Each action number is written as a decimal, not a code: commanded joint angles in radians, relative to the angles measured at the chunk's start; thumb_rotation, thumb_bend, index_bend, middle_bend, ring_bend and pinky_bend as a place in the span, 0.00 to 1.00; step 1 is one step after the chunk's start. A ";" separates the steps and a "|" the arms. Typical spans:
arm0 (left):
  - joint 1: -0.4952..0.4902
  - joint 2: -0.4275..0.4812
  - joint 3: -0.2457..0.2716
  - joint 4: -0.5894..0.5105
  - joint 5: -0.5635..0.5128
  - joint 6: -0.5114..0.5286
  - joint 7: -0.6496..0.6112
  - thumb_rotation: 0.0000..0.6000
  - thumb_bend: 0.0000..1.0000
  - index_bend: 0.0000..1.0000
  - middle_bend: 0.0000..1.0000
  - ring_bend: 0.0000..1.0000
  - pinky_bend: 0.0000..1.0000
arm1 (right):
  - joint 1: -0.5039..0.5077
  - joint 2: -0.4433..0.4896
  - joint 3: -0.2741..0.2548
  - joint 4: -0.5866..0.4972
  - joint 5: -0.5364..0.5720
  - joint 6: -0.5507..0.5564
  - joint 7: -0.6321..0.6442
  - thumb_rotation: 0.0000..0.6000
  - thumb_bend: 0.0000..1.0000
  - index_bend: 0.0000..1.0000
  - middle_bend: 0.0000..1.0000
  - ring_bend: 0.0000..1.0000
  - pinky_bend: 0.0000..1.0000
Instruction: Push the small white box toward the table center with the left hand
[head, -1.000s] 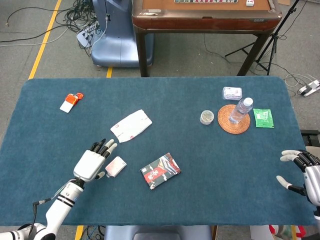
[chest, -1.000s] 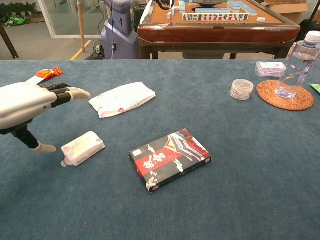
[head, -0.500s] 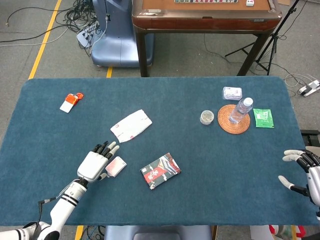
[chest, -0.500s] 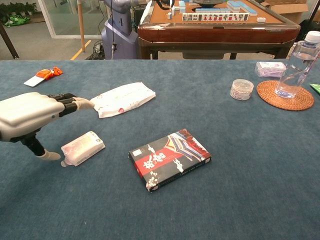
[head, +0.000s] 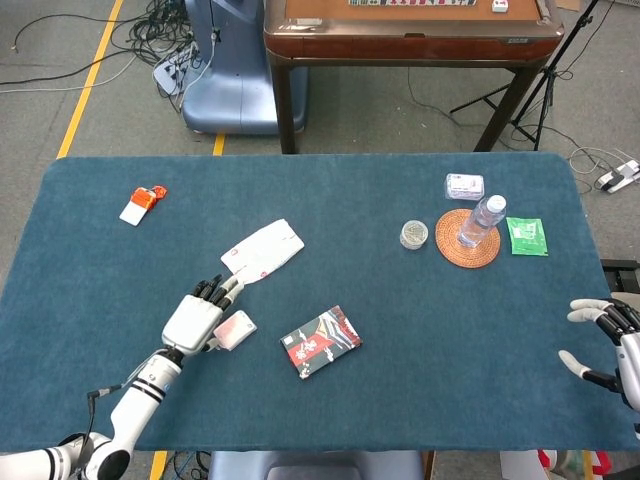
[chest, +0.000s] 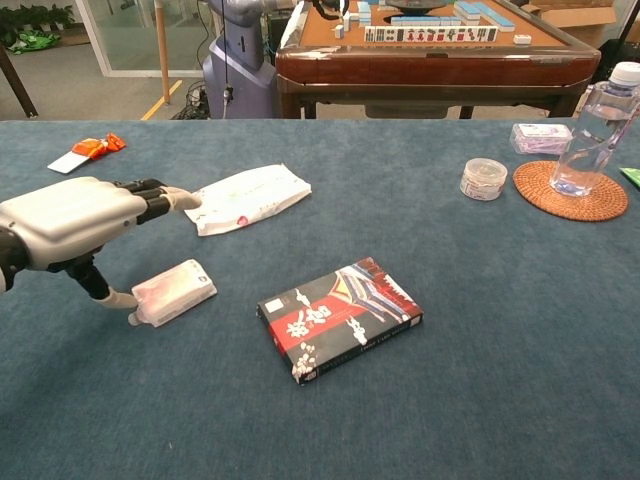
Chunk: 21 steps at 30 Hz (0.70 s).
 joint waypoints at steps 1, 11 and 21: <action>-0.008 -0.007 -0.005 0.007 -0.003 -0.006 0.000 1.00 0.00 0.00 0.00 0.00 0.14 | 0.001 0.000 0.001 0.001 0.002 -0.001 0.001 1.00 0.07 0.44 0.36 0.26 0.38; -0.033 -0.031 -0.014 0.009 -0.006 -0.018 0.014 1.00 0.00 0.00 0.00 0.00 0.14 | 0.000 0.002 0.003 0.004 0.003 0.001 0.016 1.00 0.07 0.44 0.36 0.26 0.38; -0.053 -0.060 -0.029 0.023 -0.032 -0.024 0.043 1.00 0.00 0.00 0.00 0.00 0.14 | -0.004 0.007 0.003 0.004 0.000 0.008 0.030 1.00 0.07 0.44 0.36 0.26 0.38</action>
